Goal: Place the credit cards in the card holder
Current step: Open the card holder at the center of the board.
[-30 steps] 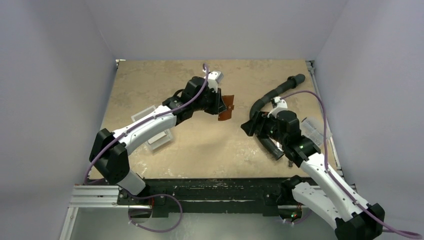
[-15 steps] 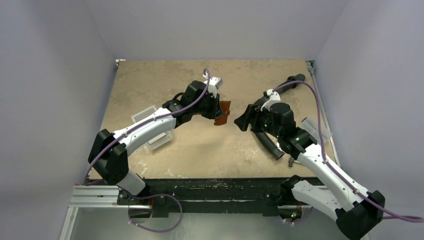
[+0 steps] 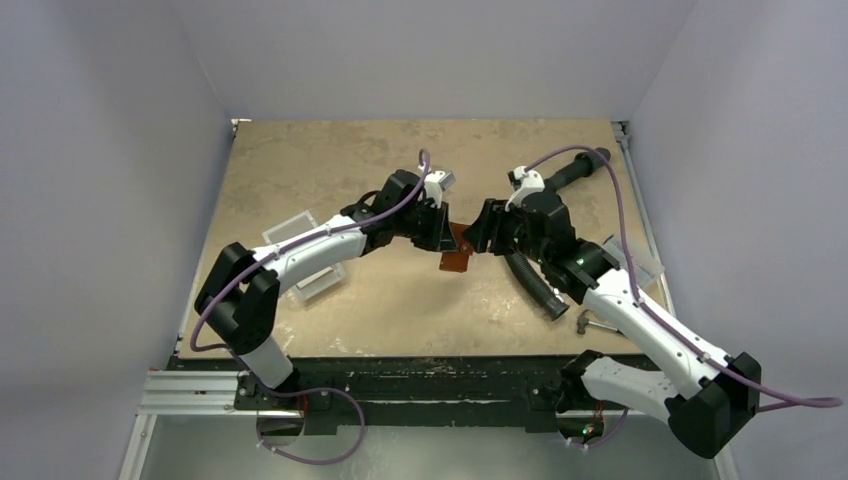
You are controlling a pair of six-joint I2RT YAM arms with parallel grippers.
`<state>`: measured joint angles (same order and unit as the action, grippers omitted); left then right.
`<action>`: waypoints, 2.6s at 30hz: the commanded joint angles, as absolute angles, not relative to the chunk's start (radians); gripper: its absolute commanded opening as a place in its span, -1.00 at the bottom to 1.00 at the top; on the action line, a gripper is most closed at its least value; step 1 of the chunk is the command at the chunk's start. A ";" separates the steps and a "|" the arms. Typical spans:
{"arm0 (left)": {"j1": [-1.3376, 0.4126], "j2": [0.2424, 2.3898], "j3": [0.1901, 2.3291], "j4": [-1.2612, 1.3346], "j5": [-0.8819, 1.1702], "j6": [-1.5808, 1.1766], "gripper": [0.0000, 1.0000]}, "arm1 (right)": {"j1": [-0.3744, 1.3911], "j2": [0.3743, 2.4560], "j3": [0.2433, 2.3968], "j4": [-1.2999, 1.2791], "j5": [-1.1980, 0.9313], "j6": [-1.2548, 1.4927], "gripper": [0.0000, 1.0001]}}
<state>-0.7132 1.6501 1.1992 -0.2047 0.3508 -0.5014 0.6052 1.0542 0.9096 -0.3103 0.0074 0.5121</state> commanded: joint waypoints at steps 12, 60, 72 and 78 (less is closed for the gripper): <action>-0.684 1.599 1.149 -0.056 0.464 -0.582 -1.00 | 0.657 1.033 0.868 -0.247 0.080 0.575 0.11; -0.684 1.516 1.123 0.002 0.400 -0.547 -1.00 | 0.725 1.380 0.887 -0.207 0.421 0.667 -0.39; -0.681 1.546 1.149 -0.081 0.382 -0.540 -1.00 | 0.709 1.311 0.812 -0.167 0.418 0.649 -1.00; -0.671 1.535 1.149 -0.081 0.376 -0.540 -1.00 | 0.676 1.297 0.758 -0.143 0.394 0.636 -1.00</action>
<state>-0.6819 1.6062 1.0901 -0.1001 0.3359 -0.5552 0.7246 1.2995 0.8154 -0.0841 0.3153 0.6781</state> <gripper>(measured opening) 0.101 0.021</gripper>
